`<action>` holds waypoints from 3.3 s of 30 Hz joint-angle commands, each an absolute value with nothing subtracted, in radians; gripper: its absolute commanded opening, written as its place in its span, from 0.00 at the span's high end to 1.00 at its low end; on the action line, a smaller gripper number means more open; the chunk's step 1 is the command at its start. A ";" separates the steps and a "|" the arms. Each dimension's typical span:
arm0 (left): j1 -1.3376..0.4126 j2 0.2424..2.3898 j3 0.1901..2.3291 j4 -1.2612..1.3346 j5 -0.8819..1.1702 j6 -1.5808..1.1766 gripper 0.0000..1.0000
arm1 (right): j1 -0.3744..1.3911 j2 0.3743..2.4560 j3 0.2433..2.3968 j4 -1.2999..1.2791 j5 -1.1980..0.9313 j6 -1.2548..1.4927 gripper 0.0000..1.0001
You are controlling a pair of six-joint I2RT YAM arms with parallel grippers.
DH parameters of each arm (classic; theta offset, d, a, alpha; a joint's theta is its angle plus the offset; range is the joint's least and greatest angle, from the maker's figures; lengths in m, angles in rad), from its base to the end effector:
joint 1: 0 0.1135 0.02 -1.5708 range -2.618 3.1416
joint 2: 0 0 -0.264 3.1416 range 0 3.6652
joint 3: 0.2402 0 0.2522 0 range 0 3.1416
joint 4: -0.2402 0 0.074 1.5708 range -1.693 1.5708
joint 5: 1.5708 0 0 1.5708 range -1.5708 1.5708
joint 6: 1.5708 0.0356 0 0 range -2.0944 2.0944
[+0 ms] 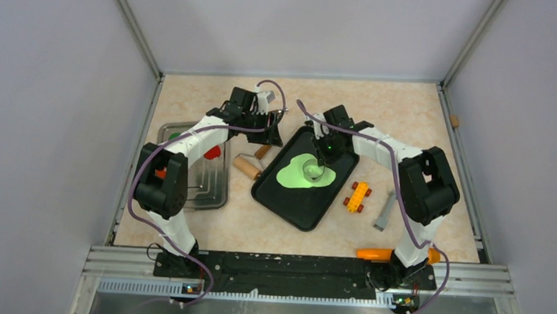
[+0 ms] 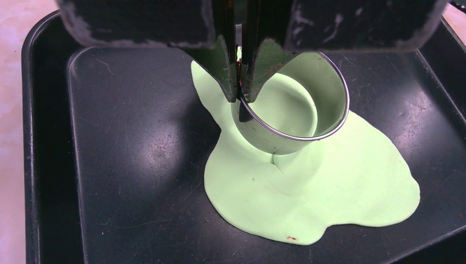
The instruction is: Roll out the dumpling wrappers from the dough
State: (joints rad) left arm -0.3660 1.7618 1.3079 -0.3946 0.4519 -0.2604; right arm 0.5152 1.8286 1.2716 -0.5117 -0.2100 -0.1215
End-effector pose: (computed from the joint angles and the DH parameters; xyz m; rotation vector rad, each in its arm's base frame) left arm 0.3555 -0.1529 0.2397 0.3439 2.4510 -0.8262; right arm 0.3264 0.1934 0.1948 -0.9011 2.5047 0.4085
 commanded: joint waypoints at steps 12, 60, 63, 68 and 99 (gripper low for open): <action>-0.358 1.724 1.308 -0.351 0.464 -0.265 0.43 | 0.535 1.838 1.251 -0.494 -0.227 -0.131 1.00; -0.498 2.000 1.414 -0.305 0.740 -0.419 0.56 | 0.314 1.726 1.058 -0.280 -0.638 0.291 0.66; -0.508 2.016 1.425 -0.311 0.745 -0.420 0.57 | 0.313 1.733 1.069 -0.290 -0.635 0.288 0.66; -0.510 2.017 1.425 -0.325 0.714 -0.417 0.58 | 0.313 1.738 1.072 -0.297 -0.635 0.286 0.67; -0.516 2.000 1.370 -0.322 0.750 -0.408 0.61 | 0.314 1.741 1.036 -0.284 -0.613 0.293 0.72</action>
State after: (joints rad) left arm -0.5110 2.0163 1.3773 -0.3466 0.7406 -0.4171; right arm 0.3115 1.7412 1.0286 -0.3058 -0.6205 0.2905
